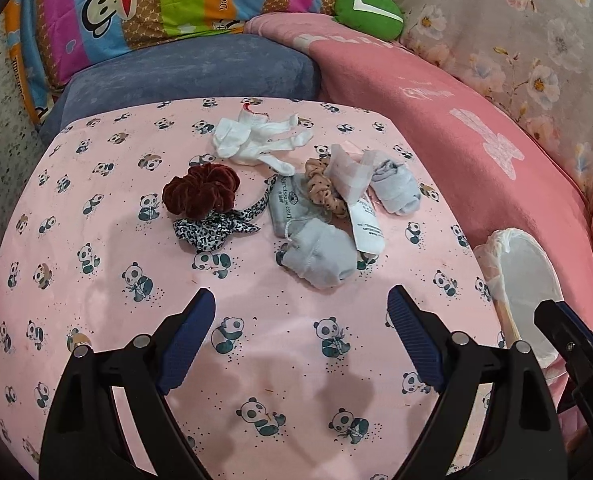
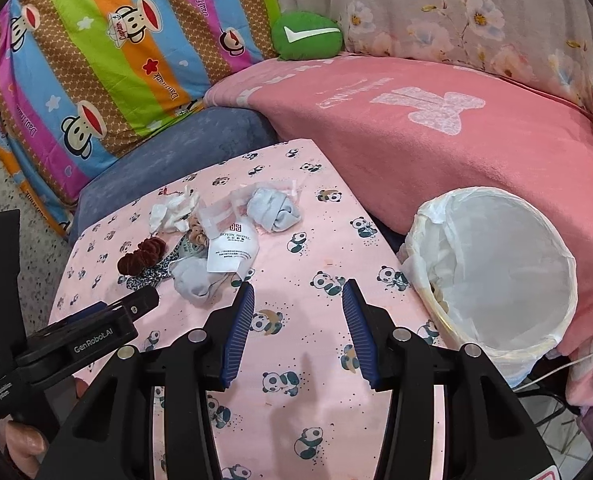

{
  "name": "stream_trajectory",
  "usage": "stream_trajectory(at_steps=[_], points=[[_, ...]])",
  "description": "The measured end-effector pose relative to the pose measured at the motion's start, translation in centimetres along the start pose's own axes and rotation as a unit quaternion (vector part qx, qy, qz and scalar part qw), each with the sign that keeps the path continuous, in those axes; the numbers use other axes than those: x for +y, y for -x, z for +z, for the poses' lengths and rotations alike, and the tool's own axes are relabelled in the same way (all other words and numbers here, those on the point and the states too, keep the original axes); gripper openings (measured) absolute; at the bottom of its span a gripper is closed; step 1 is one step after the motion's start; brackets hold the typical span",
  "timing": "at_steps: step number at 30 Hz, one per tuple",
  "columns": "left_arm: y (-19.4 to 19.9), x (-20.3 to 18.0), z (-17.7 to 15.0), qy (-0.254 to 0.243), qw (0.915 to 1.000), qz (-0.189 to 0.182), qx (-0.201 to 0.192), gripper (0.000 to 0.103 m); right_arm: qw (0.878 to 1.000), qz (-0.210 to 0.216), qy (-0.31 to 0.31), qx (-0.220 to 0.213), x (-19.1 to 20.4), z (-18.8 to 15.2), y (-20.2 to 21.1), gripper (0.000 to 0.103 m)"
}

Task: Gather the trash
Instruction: 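Return to the table and grasp the grey sock with the left tool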

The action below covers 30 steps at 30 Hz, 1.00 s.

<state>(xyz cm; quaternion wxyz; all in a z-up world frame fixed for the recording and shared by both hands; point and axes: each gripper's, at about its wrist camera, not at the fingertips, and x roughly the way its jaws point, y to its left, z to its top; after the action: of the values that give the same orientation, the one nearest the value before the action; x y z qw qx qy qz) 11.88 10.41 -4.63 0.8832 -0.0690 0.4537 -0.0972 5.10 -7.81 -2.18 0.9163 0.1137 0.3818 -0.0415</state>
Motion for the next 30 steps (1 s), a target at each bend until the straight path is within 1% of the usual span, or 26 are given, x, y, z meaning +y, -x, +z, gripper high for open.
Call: stream_trajectory(at_steps=[6,11,16,18,21,23,25,27,30], points=[[-2.0,1.0,0.3,0.007,0.9998,-0.001,0.017,0.084,1.0,0.003,0.008,0.013,1.0,0.1,-1.6,0.047],[-3.7,1.1,1.0,0.012,0.9993,-0.019,0.03,0.084,1.0,0.003,0.009,0.02,1.4,0.7,-3.2,0.047],[-5.8,-0.1,1.9,0.0,0.9982,-0.037,0.047,0.082,1.0,0.005,0.008,0.026,1.5,1.5,-4.9,0.047],[-6.8,-0.4,2.1,-0.008,0.9975,-0.041,0.057,0.072,1.0,0.005,0.01,0.028,1.6,1.9,-5.6,0.047],[-8.1,-0.1,2.3,-0.003,0.9962,-0.048,0.072,0.063,0.999,0.009,0.009,0.033,1.8,2.5,-6.8,0.048],[-8.4,0.3,2.5,0.009,0.9949,-0.064,0.078,0.062,0.999,0.015,0.007,0.039,2.0,3.0,-7.8,0.048],[-8.5,0.3,2.5,0.009,0.9942,-0.073,0.078,0.059,0.999,0.02,0.009,0.044,2.3,3.3,-8.8,0.048],[-8.4,0.2,2.3,-0.007,0.9939,-0.079,0.076,0.049,0.998,0.032,0.011,0.052,2.7,3.8,-10.0,0.048],[-8.2,0.6,2.1,-0.019,0.9931,-0.087,0.075,0.045,0.997,0.046,0.014,0.063,3.6,4.6,-11.5,0.048]])
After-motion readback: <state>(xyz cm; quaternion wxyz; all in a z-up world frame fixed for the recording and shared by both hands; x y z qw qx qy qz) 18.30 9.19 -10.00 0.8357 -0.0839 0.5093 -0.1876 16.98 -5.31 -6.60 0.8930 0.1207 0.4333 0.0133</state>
